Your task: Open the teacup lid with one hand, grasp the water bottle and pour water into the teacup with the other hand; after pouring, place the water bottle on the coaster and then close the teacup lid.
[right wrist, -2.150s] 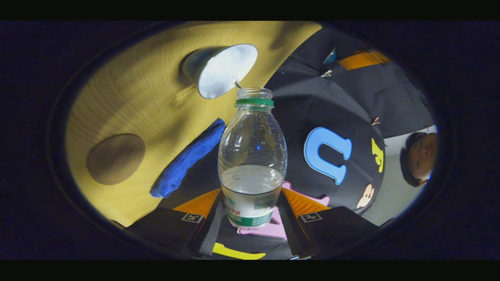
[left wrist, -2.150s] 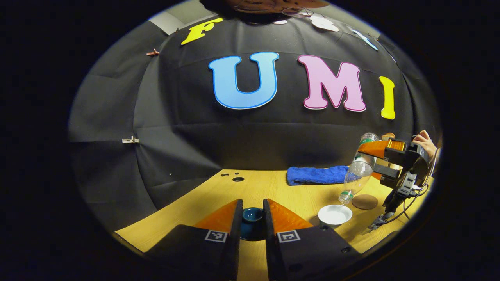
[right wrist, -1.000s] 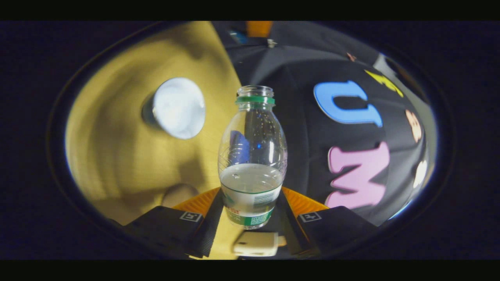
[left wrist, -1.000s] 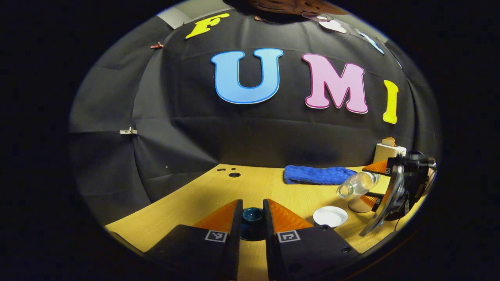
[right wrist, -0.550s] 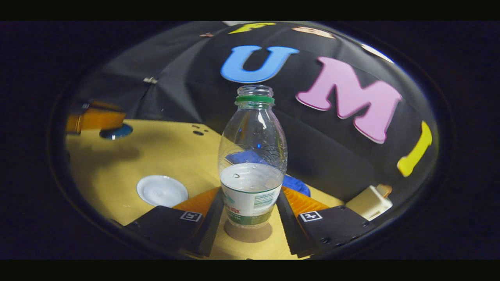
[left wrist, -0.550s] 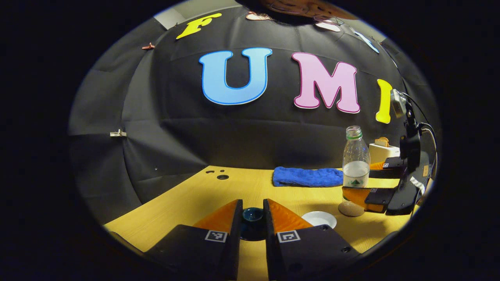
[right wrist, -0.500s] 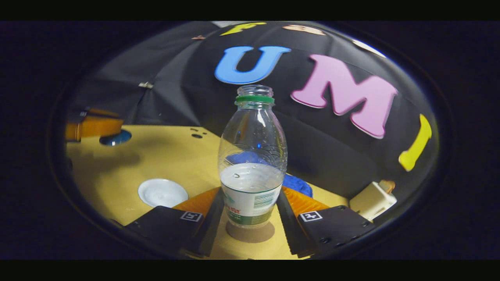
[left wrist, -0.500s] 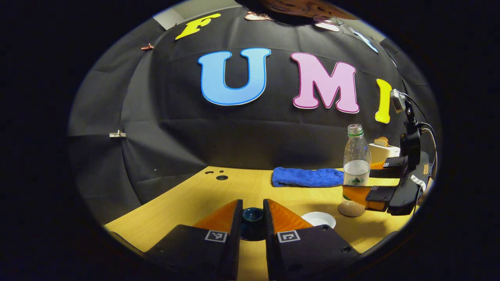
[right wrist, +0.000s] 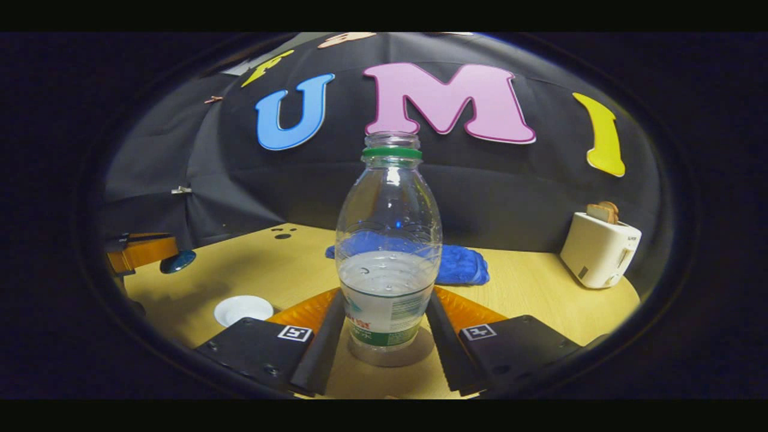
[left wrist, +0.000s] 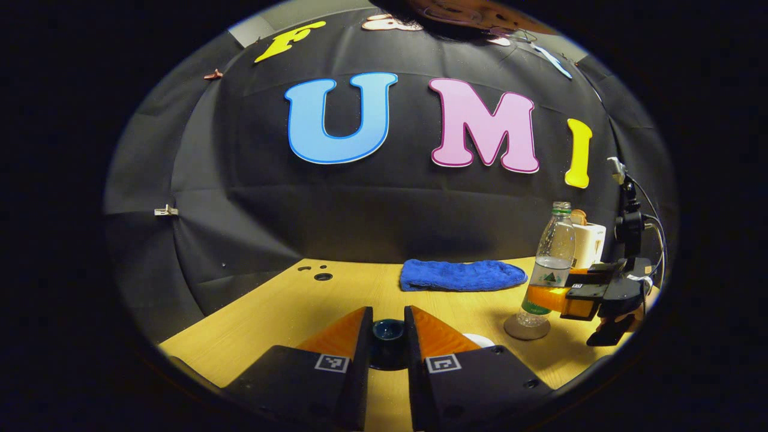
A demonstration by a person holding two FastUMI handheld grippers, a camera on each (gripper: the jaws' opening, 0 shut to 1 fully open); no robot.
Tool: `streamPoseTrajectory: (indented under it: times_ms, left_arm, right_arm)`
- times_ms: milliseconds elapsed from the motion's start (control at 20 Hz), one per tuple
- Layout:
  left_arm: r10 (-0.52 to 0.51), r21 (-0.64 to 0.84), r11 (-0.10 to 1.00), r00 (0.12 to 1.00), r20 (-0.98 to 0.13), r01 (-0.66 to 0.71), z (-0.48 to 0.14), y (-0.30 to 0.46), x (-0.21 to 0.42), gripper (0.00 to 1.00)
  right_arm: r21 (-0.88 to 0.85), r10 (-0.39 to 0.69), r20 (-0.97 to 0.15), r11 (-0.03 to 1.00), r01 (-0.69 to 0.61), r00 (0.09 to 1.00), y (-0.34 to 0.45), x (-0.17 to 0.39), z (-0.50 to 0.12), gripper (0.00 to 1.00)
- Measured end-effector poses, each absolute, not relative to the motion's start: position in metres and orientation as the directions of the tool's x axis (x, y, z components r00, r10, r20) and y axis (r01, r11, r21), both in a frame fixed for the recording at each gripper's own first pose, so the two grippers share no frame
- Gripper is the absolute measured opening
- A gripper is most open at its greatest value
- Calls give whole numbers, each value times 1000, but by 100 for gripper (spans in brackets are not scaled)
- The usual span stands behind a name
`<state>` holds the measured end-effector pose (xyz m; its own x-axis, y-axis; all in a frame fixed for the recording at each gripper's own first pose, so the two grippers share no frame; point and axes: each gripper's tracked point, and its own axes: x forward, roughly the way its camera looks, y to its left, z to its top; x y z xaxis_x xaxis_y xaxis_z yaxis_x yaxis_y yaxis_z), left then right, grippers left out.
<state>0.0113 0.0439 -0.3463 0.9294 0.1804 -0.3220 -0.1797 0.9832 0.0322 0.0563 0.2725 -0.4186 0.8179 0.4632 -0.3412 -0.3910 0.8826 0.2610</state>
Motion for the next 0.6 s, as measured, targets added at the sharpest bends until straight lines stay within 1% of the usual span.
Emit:
streamPoseTrajectory:
  times_ms: [50, 100, 200, 250, 350, 400, 450, 500, 550, 600]
  left_arm:
    - [179, 33, 983, 928, -326, -178, -347, 43, 12, 32]
    - [177, 33, 984, 928, -329, -176, -350, 42, 13, 28]
    - [175, 31, 984, 926, -334, -174, -351, 38, 15, 29]
    - [174, 30, 984, 926, -336, -174, -352, 37, 16, 32]
    - [173, 30, 984, 925, -340, -173, -352, 35, 17, 32]
    - [172, 29, 985, 925, -340, -172, -353, 34, 18, 29]
    - [171, 27, 985, 924, -341, -172, -353, 32, 18, 28]
    - [170, 25, 985, 924, -342, -172, -354, 31, 20, 36]
    - [168, 22, 985, 924, -343, -170, -354, 30, 21, 32]
    - [166, 21, 985, 924, -344, -169, -356, 29, 21, 32]
  right_arm:
    - [263, 466, -345, 881, -393, 815, 272, 56, -423, 75]
    - [266, 470, -345, 879, -396, 812, 274, 57, -424, 75]
    - [275, 474, -351, 877, -395, 808, 274, 57, -427, 75]
    - [280, 475, -355, 876, -393, 805, 274, 57, -430, 75]
    - [283, 470, -351, 878, -386, 810, 273, 59, -429, 75]
    - [285, 468, -354, 879, -383, 810, 272, 59, -428, 75]
    - [291, 467, -355, 878, -379, 809, 273, 58, -428, 75]
    - [298, 469, -357, 877, -377, 808, 273, 57, -428, 75]
    - [301, 469, -360, 877, -376, 807, 273, 56, -427, 75]
    - [299, 470, -360, 877, -377, 806, 273, 55, -425, 75]
